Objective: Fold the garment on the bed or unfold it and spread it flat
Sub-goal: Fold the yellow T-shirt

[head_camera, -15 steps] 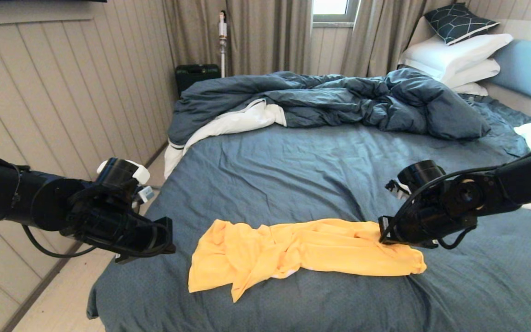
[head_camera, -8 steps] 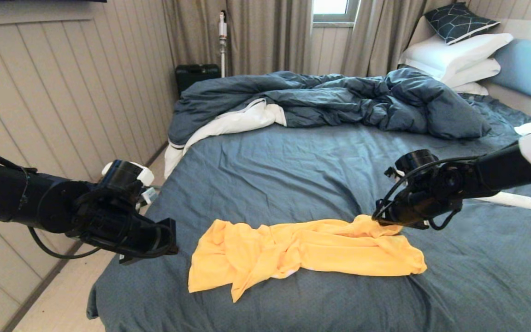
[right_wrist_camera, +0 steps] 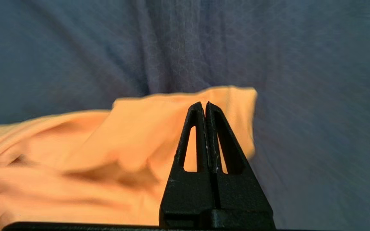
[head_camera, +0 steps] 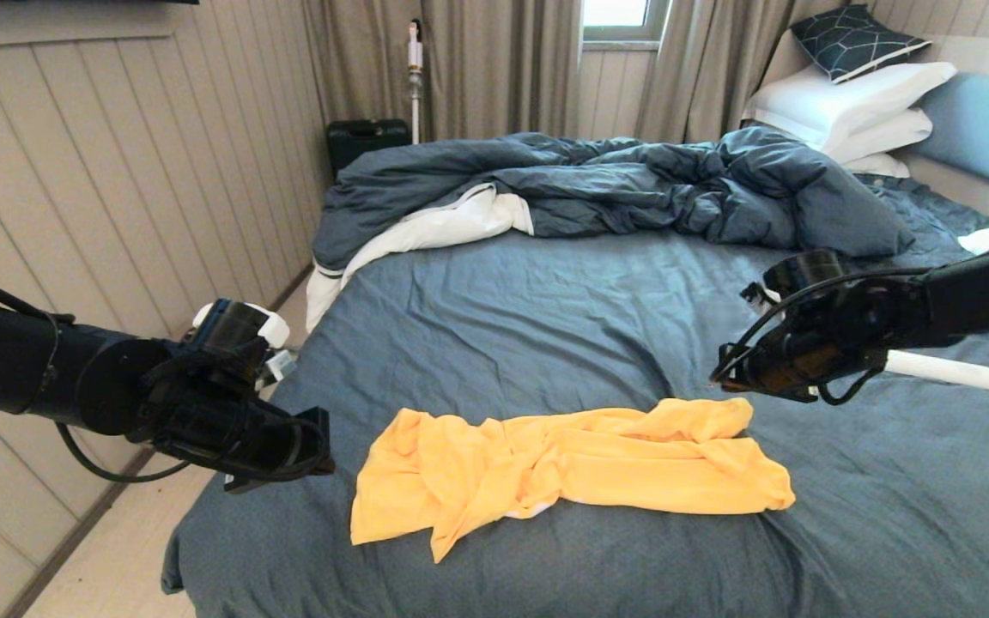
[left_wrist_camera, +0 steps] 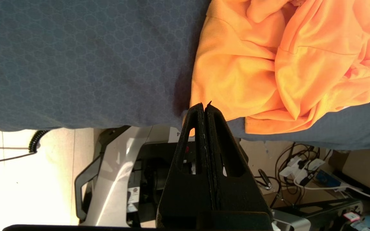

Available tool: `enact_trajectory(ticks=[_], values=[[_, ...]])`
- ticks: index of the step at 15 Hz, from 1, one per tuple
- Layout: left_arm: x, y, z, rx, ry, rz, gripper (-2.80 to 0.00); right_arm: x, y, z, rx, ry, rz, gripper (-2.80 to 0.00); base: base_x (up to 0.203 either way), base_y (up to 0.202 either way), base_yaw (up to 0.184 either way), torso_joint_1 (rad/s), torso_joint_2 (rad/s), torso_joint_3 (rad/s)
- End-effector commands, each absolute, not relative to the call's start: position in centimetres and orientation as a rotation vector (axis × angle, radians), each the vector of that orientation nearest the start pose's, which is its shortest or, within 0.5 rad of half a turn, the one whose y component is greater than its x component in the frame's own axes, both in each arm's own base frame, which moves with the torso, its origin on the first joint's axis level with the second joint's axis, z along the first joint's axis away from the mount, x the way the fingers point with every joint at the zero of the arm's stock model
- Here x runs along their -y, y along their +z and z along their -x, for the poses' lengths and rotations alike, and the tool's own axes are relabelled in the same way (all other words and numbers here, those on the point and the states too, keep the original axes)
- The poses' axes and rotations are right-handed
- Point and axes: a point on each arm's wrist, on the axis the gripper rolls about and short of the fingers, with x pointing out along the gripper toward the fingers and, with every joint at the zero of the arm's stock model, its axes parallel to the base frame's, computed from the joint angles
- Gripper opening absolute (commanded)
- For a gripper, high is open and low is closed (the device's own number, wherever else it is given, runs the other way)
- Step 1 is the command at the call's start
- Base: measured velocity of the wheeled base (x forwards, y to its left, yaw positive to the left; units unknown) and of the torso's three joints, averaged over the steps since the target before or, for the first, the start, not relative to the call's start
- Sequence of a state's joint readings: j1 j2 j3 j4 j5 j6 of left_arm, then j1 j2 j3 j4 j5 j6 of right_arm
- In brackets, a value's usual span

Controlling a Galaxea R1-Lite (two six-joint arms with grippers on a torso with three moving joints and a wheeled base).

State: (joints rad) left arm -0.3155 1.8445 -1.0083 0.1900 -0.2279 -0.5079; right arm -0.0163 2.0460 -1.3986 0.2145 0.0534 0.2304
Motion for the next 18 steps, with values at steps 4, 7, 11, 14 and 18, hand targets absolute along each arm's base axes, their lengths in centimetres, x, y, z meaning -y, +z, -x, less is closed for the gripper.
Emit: enact_trajectory(ticks=[4, 7, 11, 14, 18], values=[[10.0, 12.2, -29.0, -1.14, -0.219, 0.407, -2.8, 2.1, 17.4, -34.0, -0.825, -0.055, -0.28, -2.8, 0.0, 0.0, 0.0, 0.0, 0.0, 0.0], [10.2, 12.2, -29.0, -1.143, -0.223, 0.404, -2.8, 4.5, 14.8, -34.2, -0.902, -0.035, -0.307, 0.0, 0.0, 0.0, 0.0, 0.0, 0.0, 0.0], [10.6, 12.9, -29.5, -1.114, -0.238, 0.402, -2.8, 5.6, 13.2, -36.3, -0.922, -0.045, -0.332, 0.0, 0.0, 0.0, 0.0, 0.0, 0.0, 0.0], [11.2, 12.6, -29.7, -1.125, -0.245, 0.4, -2.8, 5.5, 11.9, -37.7, -0.946, -0.054, -0.365, 0.0, 0.0, 0.0, 0.0, 0.0, 0.0, 0.0], [11.5, 12.2, -30.0, -1.132, -0.234, 0.404, -2.8, 4.5, 11.2, -39.3, -0.975, -0.103, -0.496, 0.0, 0.0, 0.0, 0.0, 0.0, 0.0, 0.0]])
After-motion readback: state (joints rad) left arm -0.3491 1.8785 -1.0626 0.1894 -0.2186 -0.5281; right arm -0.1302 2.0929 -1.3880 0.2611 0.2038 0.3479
